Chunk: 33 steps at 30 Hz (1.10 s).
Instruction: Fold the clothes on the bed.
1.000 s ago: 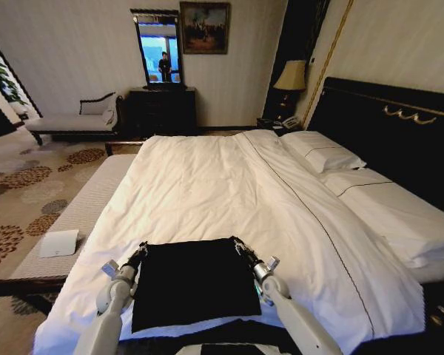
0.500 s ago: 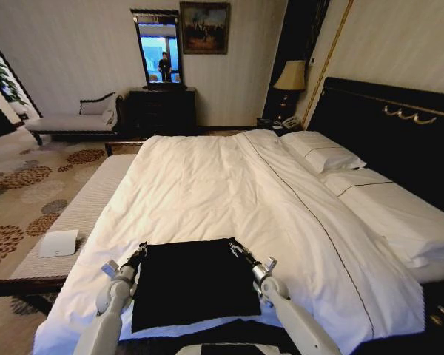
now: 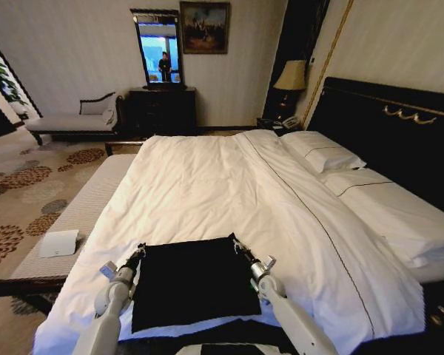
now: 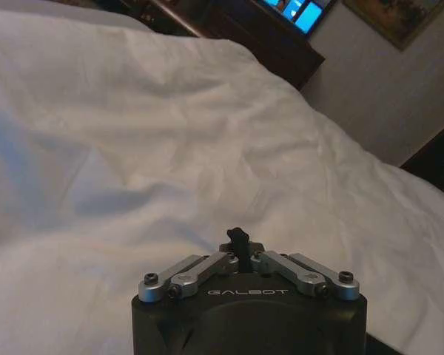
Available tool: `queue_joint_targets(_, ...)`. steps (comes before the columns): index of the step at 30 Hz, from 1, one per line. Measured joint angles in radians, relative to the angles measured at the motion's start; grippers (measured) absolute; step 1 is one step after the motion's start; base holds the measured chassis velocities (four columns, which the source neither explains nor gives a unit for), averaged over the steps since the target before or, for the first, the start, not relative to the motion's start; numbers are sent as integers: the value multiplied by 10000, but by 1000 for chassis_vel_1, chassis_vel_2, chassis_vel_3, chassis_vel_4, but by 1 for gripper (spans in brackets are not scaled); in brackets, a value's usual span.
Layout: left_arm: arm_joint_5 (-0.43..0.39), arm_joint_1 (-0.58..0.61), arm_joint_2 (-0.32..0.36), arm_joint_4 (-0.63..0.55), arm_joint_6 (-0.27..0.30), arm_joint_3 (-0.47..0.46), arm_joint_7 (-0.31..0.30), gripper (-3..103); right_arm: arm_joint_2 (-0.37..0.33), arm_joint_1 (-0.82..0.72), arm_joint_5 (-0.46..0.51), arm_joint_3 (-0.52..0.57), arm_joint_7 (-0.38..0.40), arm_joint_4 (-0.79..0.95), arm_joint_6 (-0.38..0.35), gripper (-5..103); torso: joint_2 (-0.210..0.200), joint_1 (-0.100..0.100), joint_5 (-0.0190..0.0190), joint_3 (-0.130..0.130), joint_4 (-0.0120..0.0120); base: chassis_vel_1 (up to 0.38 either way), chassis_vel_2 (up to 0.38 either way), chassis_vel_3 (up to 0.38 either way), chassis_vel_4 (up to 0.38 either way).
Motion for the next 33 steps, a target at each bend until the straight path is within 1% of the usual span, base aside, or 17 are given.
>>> queue_joint_targets(1,0,0,0,0,0,0,0,2,0,0,0,0,0,0,0,3,0,0,0,0,0,0,0,0,0)
queue_joint_targets(5,-268,243,5,-741,-7,-228,-34,2,-104,-540,524,266,-15,1051,504,3,0,0,0,1,-1,0,0,0,0)
queue_joint_targets(6,-268,243,5,-741,-7,-228,-34,2,-104,-540,524,266,-15,1051,504,3,0,0,0,1,-1,0,0,0,0)
queue_joint_targets(8,-393,419,8,-1260,-19,-332,-44,2,-204,-896,650,395,-21,1671,721,3,0,0,1,0,0,0,0,0,0)
queue_joint_targets(10,-578,715,3,-2201,-59,-462,-69,2,-390,-1521,715,596,-52,2814,987,3,0,0,1,0,-1,0,0,0,0)
queue_joint_targets(11,-578,715,3,-2201,-59,-462,-69,2,-390,-1521,715,596,-52,2814,987,3,0,0,1,0,-1,0,0,0,0)
queue_joint_targets(12,-683,815,-6,-2610,-76,-522,-69,2,-458,-1715,714,679,-66,3224,1090,3,0,-1,1,-1,0,0,0,0,0)
queue_joint_targets(15,-1033,1040,-34,-3792,-92,-778,-163,2,-658,-2308,379,931,-74,4444,1399,3,1,-1,1,-1,-2,0,0,0,0)
queue_joint_targets(16,-1033,1040,-34,-3792,-92,-778,-163,2,-658,-2308,379,931,-74,4444,1399,3,1,-1,1,-1,-2,0,0,0,0)
queue_joint_targets(18,-1231,1181,-23,-4587,-94,-1022,-211,2,-742,-2634,241,1192,-35,5200,1471,3,1,-1,1,-2,-2,0,0,0,0)
queue_joint_targets(21,-1579,1587,46,-5825,-63,-1364,-277,2,-686,-3083,84,1644,-8,6093,1617,3,2,-1,3,-2,-1,0,0,0,0)
queue_joint_targets(22,-1579,1587,46,-5825,-63,-1364,-277,2,-686,-3083,84,1644,-8,6093,1617,3,2,-1,3,-2,-1,0,0,0,0)
queue_joint_targets(25,-1614,2066,32,-6500,-63,-1545,-281,2,-516,-3521,-140,1963,25,6681,1790,3,1,-2,0,-2,0,0,0,0,0)
queue_joint_targets(27,-1517,2500,-62,-6965,-142,-1654,-282,2,-314,-3934,-483,2155,59,7196,2011,3,1,-2,1,-2,0,0,0,0,0)
queue_joint_targets(29,-1451,2644,-97,-7105,-176,-1677,-300,2,-260,-4067,-595,2199,77,7334,2067,3,1,-2,-2,-2,-1,0,0,0,0)
queue_joint_targets(33,-1157,3550,-235,-8134,-348,-1823,-501,2,-89,-5073,-1469,2609,522,8409,2155,3,1,-2,-3,-1,0,0,0,0,0)
